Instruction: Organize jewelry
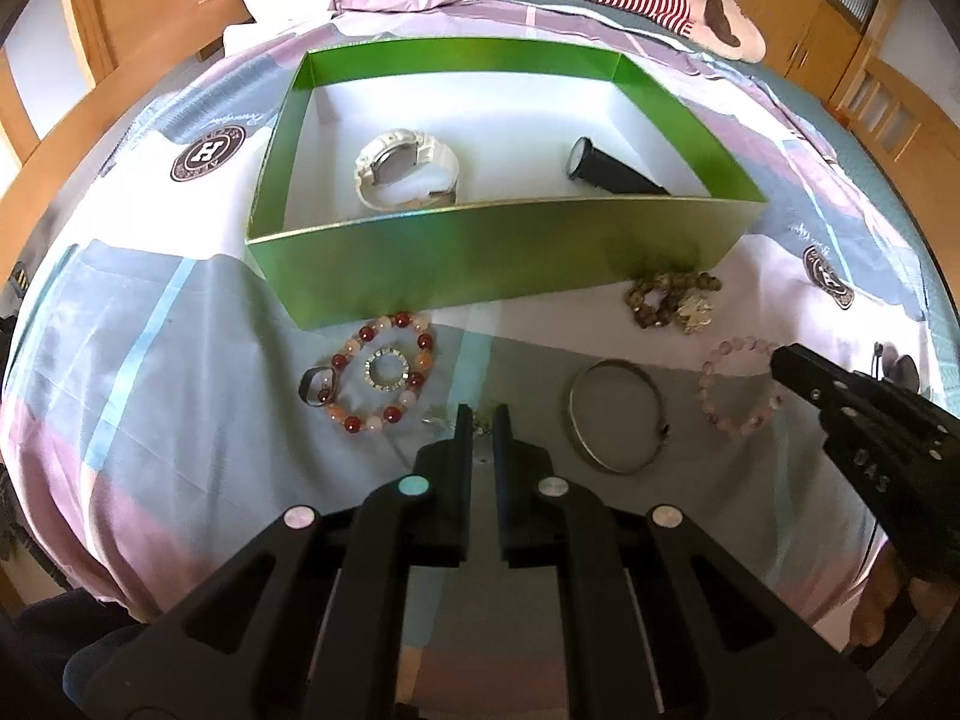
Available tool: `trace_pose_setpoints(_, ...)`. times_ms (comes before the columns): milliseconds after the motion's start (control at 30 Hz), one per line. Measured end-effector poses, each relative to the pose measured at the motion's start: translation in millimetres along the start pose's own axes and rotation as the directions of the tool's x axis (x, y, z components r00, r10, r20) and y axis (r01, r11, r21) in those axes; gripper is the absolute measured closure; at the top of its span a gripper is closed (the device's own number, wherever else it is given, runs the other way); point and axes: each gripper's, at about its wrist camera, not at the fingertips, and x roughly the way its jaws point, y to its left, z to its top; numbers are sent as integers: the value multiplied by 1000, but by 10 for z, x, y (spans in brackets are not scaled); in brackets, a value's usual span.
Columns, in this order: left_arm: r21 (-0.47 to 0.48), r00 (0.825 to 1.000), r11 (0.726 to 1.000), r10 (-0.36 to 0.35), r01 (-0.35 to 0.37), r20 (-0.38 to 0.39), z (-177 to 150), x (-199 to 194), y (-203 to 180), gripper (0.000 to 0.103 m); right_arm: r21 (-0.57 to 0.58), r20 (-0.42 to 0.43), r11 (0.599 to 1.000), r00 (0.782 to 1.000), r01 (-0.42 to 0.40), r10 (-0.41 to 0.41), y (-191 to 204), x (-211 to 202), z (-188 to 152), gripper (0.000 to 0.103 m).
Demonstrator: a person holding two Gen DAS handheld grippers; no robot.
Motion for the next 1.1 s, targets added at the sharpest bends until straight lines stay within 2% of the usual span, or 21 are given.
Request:
trace_pose_setpoints(300, -61, 999, 997, -42, 43, 9, 186, -228, 218, 96, 3, 47, 1000, 999, -11, 10, -6, -158, 120, 95)
trace_pose_setpoints(533, -119, 997, 990, -79, 80, 14, 343, -380, 395, 96, -7, 28, 999, 999, -38, 39, 61, -102, 113, 95)
trace_pose_setpoints(833, -93, 987, 987, -125, 135, 105, 793, -656, 316, 96, -60, 143, 993, 984, -103, 110, 249, -438, 588, 95)
trace_pose_setpoints(967, -88, 984, 985, -138, 148, 114, 950, -645, 294, 96, -96, 178, 989, 976, -112, 128, 388, -512, 779, 95)
trace_pose_setpoints(1100, -90, 985, 985, -140, 149, 102, 1032, -573, 289, 96, -114, 174, 984, 972, -138, 157, 488, -456, 884, 95)
